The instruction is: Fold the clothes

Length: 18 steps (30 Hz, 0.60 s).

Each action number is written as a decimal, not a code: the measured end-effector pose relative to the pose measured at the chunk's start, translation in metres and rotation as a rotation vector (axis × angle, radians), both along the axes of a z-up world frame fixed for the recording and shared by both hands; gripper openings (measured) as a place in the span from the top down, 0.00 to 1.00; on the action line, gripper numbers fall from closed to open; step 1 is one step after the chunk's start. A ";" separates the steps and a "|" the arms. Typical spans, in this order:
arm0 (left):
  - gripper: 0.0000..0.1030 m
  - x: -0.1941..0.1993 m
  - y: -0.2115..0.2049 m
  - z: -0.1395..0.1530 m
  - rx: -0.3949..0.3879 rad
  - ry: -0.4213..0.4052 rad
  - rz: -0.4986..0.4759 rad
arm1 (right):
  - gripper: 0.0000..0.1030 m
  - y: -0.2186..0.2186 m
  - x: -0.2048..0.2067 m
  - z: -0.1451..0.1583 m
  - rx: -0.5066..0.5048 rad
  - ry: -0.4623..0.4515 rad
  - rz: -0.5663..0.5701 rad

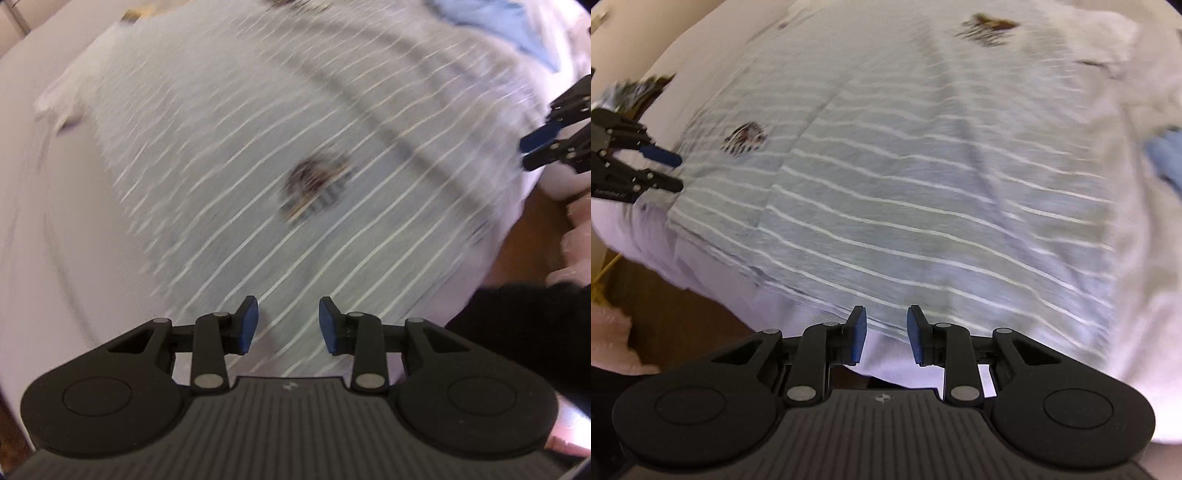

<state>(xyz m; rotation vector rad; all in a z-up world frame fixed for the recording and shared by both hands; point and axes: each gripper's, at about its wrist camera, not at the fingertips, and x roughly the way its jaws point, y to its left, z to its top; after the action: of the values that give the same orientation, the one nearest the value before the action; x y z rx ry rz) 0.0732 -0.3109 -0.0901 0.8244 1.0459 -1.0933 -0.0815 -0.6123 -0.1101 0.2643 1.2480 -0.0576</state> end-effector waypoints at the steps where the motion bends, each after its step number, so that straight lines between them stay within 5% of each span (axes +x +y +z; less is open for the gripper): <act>1: 0.70 -0.010 -0.004 0.003 -0.024 0.008 -0.034 | 0.68 -0.002 -0.005 0.003 -0.025 -0.003 -0.026; 5: 0.70 -0.031 -0.046 0.001 -0.079 0.045 -0.193 | 0.67 -0.020 -0.025 0.009 -0.132 -0.017 -0.170; 10: 0.70 -0.023 -0.099 -0.004 -0.121 0.078 -0.254 | 0.66 -0.068 -0.041 0.012 -0.171 -0.078 -0.367; 18: 0.69 -0.012 -0.187 -0.028 -0.145 0.017 -0.256 | 0.66 -0.122 0.003 0.003 -0.061 -0.197 -0.314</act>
<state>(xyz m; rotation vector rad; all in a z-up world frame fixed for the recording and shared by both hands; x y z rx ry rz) 0.0611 -0.4980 -0.1186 0.8479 0.8791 -1.3783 -0.0781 -0.7347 -0.1076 0.4023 0.9989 -0.3320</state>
